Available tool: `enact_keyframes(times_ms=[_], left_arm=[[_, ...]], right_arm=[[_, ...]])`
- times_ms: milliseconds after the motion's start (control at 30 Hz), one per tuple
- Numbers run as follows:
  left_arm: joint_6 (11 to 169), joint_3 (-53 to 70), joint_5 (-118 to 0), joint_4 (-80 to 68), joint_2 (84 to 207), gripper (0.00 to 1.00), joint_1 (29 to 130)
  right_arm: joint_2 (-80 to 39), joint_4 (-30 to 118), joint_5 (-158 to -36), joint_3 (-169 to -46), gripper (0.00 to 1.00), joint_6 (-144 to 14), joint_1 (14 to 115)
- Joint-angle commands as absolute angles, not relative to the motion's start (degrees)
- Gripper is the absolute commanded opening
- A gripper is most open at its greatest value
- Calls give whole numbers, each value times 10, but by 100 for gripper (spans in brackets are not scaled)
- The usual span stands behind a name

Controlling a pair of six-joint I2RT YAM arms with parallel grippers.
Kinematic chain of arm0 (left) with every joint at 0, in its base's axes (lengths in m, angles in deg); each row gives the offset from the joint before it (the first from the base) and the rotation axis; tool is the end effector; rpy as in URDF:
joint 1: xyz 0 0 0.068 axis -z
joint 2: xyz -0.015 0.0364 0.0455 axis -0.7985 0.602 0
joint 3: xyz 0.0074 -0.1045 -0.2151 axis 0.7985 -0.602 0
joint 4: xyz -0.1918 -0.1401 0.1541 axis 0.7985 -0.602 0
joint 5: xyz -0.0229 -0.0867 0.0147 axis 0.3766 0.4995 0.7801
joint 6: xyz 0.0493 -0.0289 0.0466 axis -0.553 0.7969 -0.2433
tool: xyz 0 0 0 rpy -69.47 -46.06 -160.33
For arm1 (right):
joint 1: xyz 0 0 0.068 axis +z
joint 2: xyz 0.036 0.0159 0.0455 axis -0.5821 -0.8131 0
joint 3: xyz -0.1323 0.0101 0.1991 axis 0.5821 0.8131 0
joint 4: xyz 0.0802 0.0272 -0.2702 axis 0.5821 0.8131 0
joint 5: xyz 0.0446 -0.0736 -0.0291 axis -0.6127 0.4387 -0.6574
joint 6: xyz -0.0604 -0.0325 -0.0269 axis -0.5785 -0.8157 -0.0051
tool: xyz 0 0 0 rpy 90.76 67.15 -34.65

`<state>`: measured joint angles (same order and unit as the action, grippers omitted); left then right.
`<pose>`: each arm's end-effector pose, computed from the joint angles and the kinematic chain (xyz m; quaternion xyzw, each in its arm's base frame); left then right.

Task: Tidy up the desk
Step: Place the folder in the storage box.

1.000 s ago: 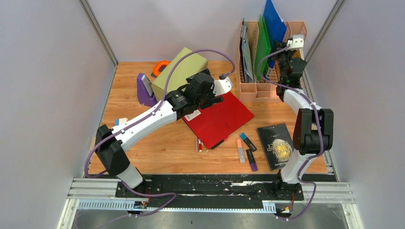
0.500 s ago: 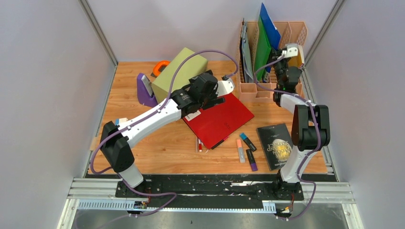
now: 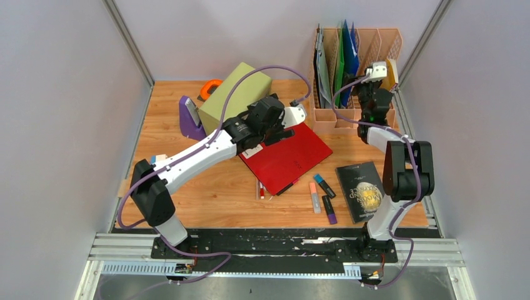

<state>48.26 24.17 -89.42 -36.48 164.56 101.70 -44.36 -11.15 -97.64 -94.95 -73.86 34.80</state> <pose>0.2939 -0.2992 0.2918 0.4867 0.7297 0.0979 0.4702 0.4498 0.0023 0.2318 -0.0618 0.6214 0.0238 0.7807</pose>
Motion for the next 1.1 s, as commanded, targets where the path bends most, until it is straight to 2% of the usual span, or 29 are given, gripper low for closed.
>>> enact_keyframes(times_ms=[0,200,367,533,700,900,1067], left_arm=[[511,230,-872,-371,1603,100,1014],[536,212,-812,-404,1587,100,1007],[550,202,-745,-424,1580,100,1002],[578,208,-696,-441,1595,100,983],[601,220,-643,-443,1612,100,961],[610,251,-589,-462,1657,100,939],[600,294,-566,-475,1711,100,931]], right_arm=[[-385,-27,-969,-980,86,-731,351],[-320,98,-976,-1020,94,-729,343],[-242,269,-997,-1050,98,-768,339],[-133,378,-1095,-1002,98,-825,338],[-76,536,-1172,-978,97,-874,338],[-37,671,-1356,-928,98,-943,342],[-46,685,-1380,-871,99,-990,385]])
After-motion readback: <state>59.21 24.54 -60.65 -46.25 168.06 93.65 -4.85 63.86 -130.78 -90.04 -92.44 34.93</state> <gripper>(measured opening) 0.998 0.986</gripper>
